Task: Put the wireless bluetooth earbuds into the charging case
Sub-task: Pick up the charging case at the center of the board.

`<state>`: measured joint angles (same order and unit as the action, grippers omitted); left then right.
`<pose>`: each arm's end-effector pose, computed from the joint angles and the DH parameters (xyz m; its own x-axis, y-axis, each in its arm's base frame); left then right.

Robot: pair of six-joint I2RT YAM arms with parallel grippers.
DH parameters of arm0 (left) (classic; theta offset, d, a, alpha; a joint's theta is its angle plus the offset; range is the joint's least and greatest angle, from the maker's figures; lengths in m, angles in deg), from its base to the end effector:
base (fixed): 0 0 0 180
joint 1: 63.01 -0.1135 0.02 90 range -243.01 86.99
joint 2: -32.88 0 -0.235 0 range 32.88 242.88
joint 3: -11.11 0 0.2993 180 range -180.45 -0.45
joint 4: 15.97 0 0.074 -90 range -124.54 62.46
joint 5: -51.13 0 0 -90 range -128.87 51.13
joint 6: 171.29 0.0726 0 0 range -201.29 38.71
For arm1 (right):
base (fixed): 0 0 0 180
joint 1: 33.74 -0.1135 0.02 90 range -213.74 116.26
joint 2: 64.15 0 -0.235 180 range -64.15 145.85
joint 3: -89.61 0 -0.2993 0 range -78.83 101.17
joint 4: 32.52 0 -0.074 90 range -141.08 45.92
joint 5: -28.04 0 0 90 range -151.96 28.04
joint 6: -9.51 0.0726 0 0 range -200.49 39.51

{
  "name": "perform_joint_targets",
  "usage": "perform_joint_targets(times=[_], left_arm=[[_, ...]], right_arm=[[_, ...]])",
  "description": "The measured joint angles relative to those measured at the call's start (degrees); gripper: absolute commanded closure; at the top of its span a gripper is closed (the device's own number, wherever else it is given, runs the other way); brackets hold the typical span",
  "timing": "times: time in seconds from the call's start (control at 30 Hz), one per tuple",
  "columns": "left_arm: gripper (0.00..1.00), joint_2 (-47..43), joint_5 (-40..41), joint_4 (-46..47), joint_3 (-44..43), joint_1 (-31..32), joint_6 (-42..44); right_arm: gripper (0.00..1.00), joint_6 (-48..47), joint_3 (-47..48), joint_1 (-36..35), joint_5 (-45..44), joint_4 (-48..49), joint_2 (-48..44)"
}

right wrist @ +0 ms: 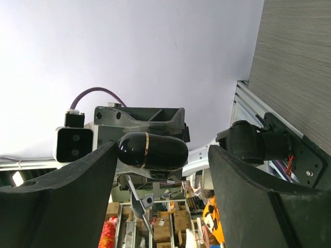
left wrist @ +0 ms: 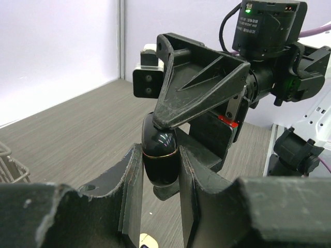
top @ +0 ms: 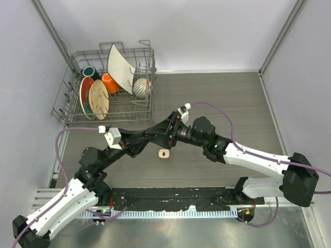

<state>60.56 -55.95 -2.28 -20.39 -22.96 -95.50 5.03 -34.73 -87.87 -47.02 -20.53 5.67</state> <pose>0.1756 -0.1754 0.2857 0.0196 -0.3231 -0.9462 0.8606 0.4871 -0.1484 0.2035 0.3134 0.2554 -0.9328 0.3539 -0.0683 -0.0508 0.0585 0.9970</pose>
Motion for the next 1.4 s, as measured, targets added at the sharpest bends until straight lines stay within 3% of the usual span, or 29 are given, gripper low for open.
perform_joint_targets(times=[0.27,0.47,0.5,0.63,0.9,1.4], left_arm=[[1.0,-1.36,-0.98,1.18,0.76,0.0,0.42],[1.0,-1.31,-1.07,1.79,1.05,0.0,0.96],[1.0,-1.29,-1.09,1.95,1.05,0.0,1.01],[0.92,-1.09,-1.03,2.25,1.05,0.0,1.03],[0.8,-0.39,-0.87,5.57,2.43,0.0,-0.35],[0.76,3.74,-0.9,16.09,4.61,0.07,-3.17]], right_arm=[[0.43,2.21,-0.33,0.37,0.33,2.97,0.07],[0.69,3.26,-0.61,0.9,1.42,3.61,0.09],[0.8,3.34,-0.61,0.94,1.7,3.78,0.11],[0.98,3.45,-0.7,1.01,2.38,4.5,0.33],[0.99,5.11,-2.8,1.07,2.03,8.02,0.33],[0.99,9.55,-5.99,1.07,0.66,15.47,0.5]])
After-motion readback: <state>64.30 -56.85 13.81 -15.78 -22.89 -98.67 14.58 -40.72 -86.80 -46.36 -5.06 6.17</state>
